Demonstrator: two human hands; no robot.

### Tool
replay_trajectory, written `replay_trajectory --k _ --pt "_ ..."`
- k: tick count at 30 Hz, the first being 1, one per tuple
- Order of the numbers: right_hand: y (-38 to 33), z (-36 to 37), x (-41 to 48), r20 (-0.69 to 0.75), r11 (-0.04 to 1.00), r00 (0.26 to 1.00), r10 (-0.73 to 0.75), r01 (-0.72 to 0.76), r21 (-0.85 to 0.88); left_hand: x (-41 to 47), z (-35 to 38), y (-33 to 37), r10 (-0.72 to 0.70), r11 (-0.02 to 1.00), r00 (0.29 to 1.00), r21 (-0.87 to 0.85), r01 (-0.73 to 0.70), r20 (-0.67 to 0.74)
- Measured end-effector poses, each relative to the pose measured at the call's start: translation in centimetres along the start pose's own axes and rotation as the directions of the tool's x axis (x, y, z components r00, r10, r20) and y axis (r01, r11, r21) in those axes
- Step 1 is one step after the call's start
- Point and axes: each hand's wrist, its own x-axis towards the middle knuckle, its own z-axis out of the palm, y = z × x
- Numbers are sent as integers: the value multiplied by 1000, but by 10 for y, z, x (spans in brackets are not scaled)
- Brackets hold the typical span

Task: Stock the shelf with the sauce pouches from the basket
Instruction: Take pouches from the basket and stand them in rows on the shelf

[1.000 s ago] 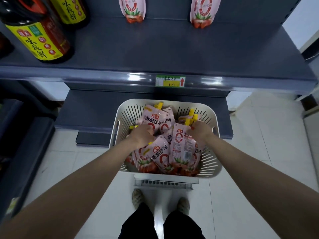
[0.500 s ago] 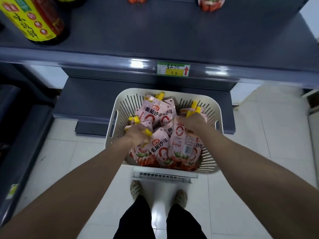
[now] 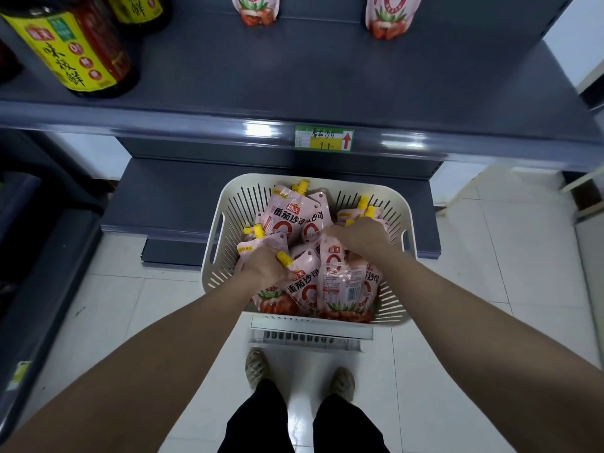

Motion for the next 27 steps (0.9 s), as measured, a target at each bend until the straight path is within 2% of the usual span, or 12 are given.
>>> replay_trajectory --k 3,7,10,16,22,27 --pt "-4 -11 -14 106 993 994 40 -51 107 -10 -1 8 55 993 998 104 -52 -30" --pt "-5 -29 -37 139 985 989 -46 68 -159 -30 -10 30 152 974 987 179 -141 -47" --pt "-5 -44 -52 74 925 982 -175 190 -328 -50 -26 50 233 941 970 265 -208 -66" --pt "-6 -105 -78 -106 860 916 -388 317 -400 -100 -60 105 399 854 900 429 -295 -175" --pt "-20 -182 -103 -193 809 839 -509 390 -439 -133 -99 157 528 828 798 384 -407 -292" --pt "-25 -236 -110 -335 840 804 -490 335 -426 -142 -126 204 600 800 736 232 -553 -314"
